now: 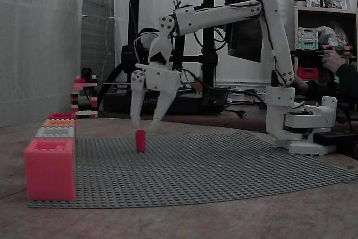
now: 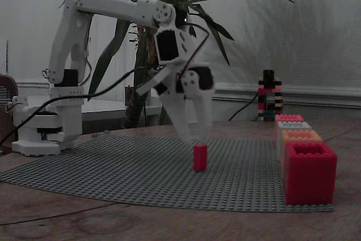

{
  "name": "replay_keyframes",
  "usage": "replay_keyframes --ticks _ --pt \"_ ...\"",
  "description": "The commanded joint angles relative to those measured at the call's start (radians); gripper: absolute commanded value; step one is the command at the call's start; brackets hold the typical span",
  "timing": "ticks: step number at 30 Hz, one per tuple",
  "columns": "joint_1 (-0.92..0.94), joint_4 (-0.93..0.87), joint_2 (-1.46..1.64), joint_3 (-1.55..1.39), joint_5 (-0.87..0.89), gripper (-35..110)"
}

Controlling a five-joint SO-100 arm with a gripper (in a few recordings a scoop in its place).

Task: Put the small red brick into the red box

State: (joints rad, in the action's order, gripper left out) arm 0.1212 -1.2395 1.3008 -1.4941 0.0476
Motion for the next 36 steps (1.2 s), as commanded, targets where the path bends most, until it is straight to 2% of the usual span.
replay_keyframes --ticks 1,15,21,25,30,36 --pt "-0.009 0.015 0.021 0.064 0.012 11" --pt "-0.009 0.037 -0.014 0.075 0.009 10" --pt "-0.009 0.04 -0.046 0.097 0.009 1" --pt "-0.006 0.031 -0.052 0.137 0.018 0" --pt "0.037 -0.037 -0.037 0.368 0.057 0" --pt "0.127 0.031 -0.163 0.755 0.104 0"
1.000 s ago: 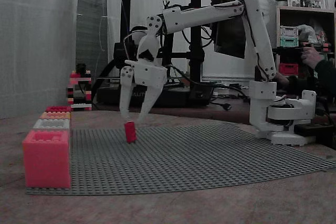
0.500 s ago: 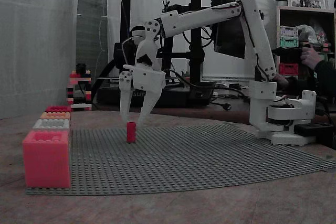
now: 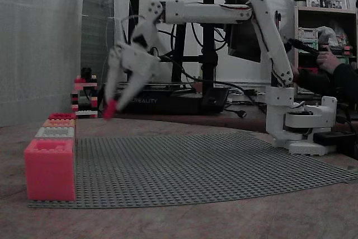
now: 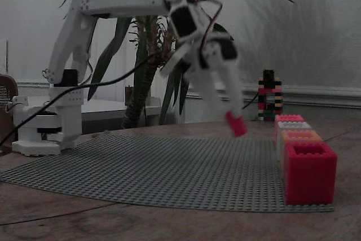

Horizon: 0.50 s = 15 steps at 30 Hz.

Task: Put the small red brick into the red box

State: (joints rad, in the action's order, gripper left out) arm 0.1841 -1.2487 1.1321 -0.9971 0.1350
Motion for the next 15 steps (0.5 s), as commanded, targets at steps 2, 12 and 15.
replay_keyframes --ticks 2,12,15 --pt "0.084 0.069 -0.058 0.359 0.008 0" --pt "0.127 0.146 -0.35 0.66 -0.029 0" --pt "0.124 0.221 -0.402 0.67 -0.029 0"
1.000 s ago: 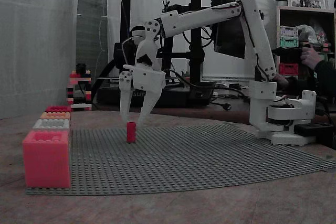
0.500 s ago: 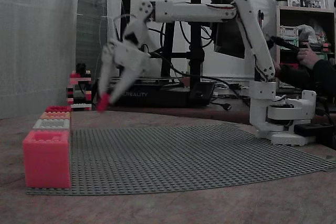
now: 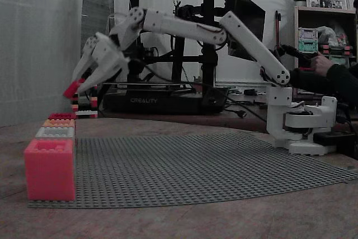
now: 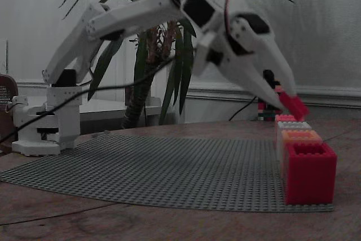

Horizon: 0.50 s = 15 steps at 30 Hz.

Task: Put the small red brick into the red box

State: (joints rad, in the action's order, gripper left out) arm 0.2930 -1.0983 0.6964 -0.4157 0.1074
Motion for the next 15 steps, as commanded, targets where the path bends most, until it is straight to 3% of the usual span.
replay_keyframes --ticks 1,15 --pt "0.015 0.081 0.021 0.089 -0.009 0" --pt "0.015 0.08 -0.046 0.087 -0.038 3"
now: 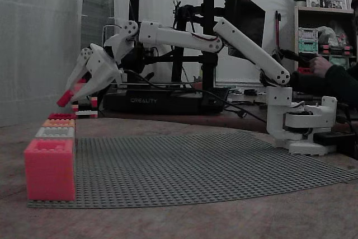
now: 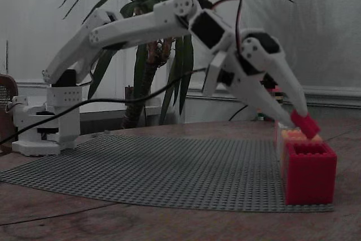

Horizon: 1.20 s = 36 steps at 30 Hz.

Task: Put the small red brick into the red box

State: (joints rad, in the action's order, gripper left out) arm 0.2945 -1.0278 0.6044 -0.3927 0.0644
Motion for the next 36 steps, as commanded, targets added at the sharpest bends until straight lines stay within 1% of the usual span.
replay_keyframes --ticks 1,5,10,12,15,20,25,27,31,36 --pt "0.014 0.011 0.044 0.063 0.005 5" --pt "0.012 0.008 0.046 0.051 -0.008 13" --pt "0.012 0.008 0.057 0.038 -0.006 13" --pt "0.012 0.008 0.078 0.021 -0.006 12" --pt "0.012 0.008 0.202 -0.084 0.008 0" --pt "-0.003 0.003 0.621 -0.479 -0.015 0" --pt "-0.023 -0.095 1.057 -0.963 -0.104 0" --pt "-0.038 -0.117 1.233 -1.201 -0.14 0" --pt "-0.109 -0.161 1.583 -1.661 -0.184 0" --pt "-0.212 -0.176 1.971 -2.06 -0.161 0"
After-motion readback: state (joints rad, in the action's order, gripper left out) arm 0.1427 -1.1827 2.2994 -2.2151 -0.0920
